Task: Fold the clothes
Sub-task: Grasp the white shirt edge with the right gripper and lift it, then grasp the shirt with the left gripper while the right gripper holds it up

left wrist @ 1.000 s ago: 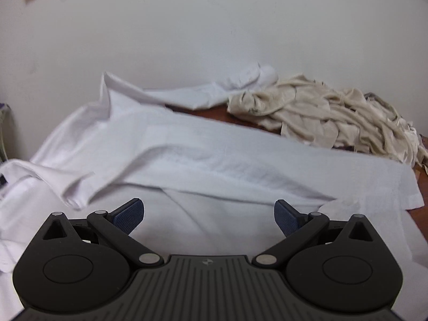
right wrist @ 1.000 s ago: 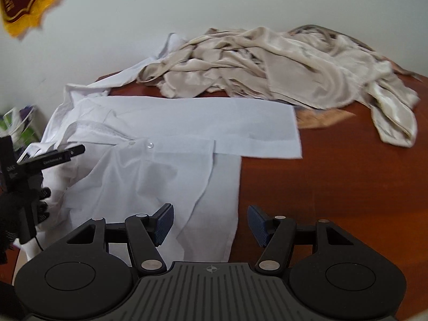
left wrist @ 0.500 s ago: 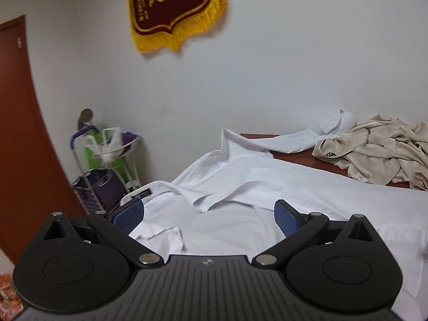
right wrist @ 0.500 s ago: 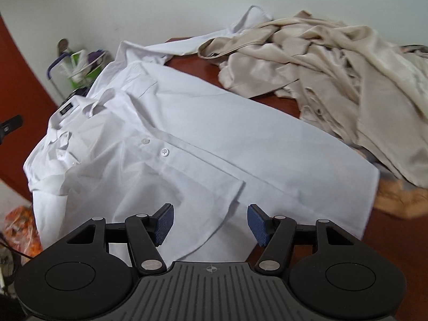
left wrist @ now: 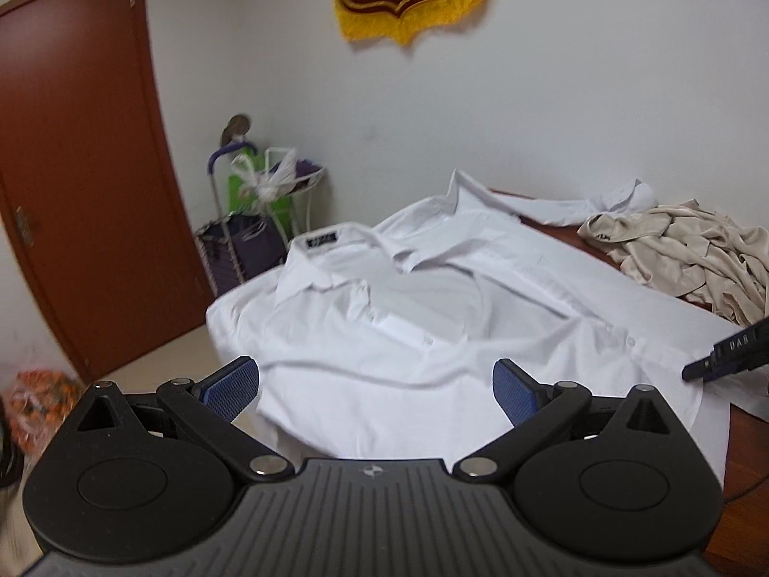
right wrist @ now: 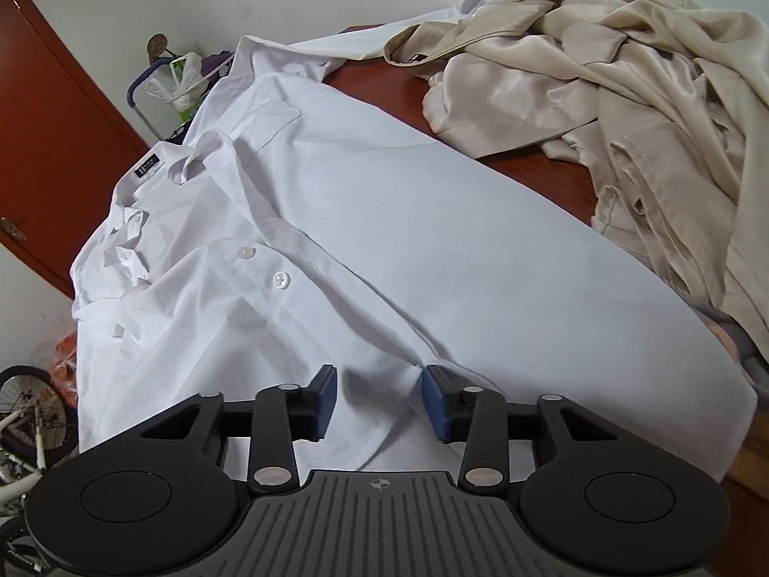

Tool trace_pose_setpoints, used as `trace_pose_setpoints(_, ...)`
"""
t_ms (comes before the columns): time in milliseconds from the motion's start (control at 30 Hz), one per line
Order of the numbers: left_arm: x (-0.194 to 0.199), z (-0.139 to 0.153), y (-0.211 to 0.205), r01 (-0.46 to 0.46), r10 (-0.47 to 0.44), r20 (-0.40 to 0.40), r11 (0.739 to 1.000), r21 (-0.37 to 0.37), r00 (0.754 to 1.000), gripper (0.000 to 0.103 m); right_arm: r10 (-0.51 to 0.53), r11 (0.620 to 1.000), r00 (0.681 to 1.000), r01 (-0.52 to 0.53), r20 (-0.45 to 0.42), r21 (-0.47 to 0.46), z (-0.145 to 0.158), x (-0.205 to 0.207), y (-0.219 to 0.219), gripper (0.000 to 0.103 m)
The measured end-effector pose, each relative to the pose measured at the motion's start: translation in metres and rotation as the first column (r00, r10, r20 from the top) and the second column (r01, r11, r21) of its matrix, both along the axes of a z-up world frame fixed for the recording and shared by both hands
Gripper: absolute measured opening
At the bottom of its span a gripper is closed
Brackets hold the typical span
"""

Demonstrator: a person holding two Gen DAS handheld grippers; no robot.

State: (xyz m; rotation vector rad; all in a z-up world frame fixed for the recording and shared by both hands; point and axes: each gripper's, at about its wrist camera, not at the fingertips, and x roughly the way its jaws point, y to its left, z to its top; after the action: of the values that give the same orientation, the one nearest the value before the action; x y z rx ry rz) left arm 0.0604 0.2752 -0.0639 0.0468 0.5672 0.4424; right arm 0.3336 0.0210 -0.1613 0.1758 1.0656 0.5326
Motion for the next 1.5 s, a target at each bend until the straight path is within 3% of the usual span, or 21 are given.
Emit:
trace_pose_setpoints(100, -0.021, -0.004, -0.01, -0.045, 0.045, -0.014, 0.999, -0.005, 0.999, 0.103, 0.036, 0.999, 0.999, -0.036, -0.002, 0.013, 0.004, 0.001, 0.0, 0.012)
trace_pose_setpoints(267, -0.055, -0.017, -0.038, -0.046, 0.045, -0.032, 0.998, -0.037, 0.998, 0.103, 0.106, 0.993, 0.994, -0.107, 0.014, 0.04, 0.017, -0.002, 0.001, 0.01)
trace_pose_setpoints(467, -0.079, -0.053, -0.093, -0.039, 0.021, -0.104, 0.984, -0.171, 0.994, 0.103, 0.164, 0.963, 0.986, -0.167, 0.032, 0.211, 0.07, -0.016, -0.011, 0.009)
trace_pose_setpoints(633, -0.067, -0.082, -0.14, -0.007, -0.029, -0.123, 0.959, -0.284, 0.992, 0.103, 0.243, 0.922, 0.969, -0.244, 0.044, 0.301, 0.11, -0.021, -0.015, 0.009)
trace_pose_setpoints(867, -0.017, -0.113, -0.164, -0.086, 0.039, -0.163, 0.954, -0.287, 0.986, 0.093, 0.285, 0.883, 0.957, -0.284, 0.053, 0.373, 0.135, -0.021, -0.019, 0.009)
trace_pose_setpoints(1000, 0.006, -0.12, -0.163, -0.171, 0.126, -0.185, 0.952, -0.253, 0.975, 0.087, 0.301, 0.863, 0.952, -0.298, 0.059, 0.409, 0.145, -0.021, -0.021, 0.009)
trace_pose_setpoints(1067, 0.013, -0.122, -0.161, -0.216, 0.174, -0.195, 0.95, -0.224, 0.965, 0.082, 0.308, 0.852, 0.949, -0.304, 0.062, 0.426, 0.151, -0.021, -0.022, 0.009)
trace_pose_setpoints(1167, 0.016, -0.122, -0.154, -0.295, 0.255, -0.211, 0.938, -0.183, 0.943, 0.065, 0.32, 0.835, 0.945, -0.314, 0.066, 0.452, 0.159, -0.02, -0.023, 0.009)
trace_pose_setpoints(1267, -0.004, -0.112, -0.148, -0.344, 0.319, -0.151, 0.919, -0.193, 0.936, 0.049, 0.331, 0.817, 0.941, -0.324, 0.072, 0.478, 0.167, -0.02, -0.025, 0.009)
trace_pose_setpoints(1367, -0.028, -0.1, -0.149, -0.399, 0.385, -0.107, 0.898, -0.188, 0.917, 0.013, 0.342, 0.798, 0.937, -0.332, 0.077, 0.503, 0.175, -0.02, -0.026, 0.009)
trace_pose_setpoints(1433, -0.045, -0.091, -0.149, -0.43, 0.422, -0.084, 0.875, -0.223, 0.902, 0.009, 0.349, 0.785, 0.934, -0.338, 0.081, 0.52, 0.181, -0.02, -0.027, 0.009)
trace_pose_setpoints(1500, -0.06, -0.084, -0.15, -0.456, 0.456, -0.062, 0.854, -0.25, 0.888, 0.005, 0.327, 0.813, 0.943, -0.313, 0.059, 0.491, 0.165, -0.026, -0.018, 0.009)
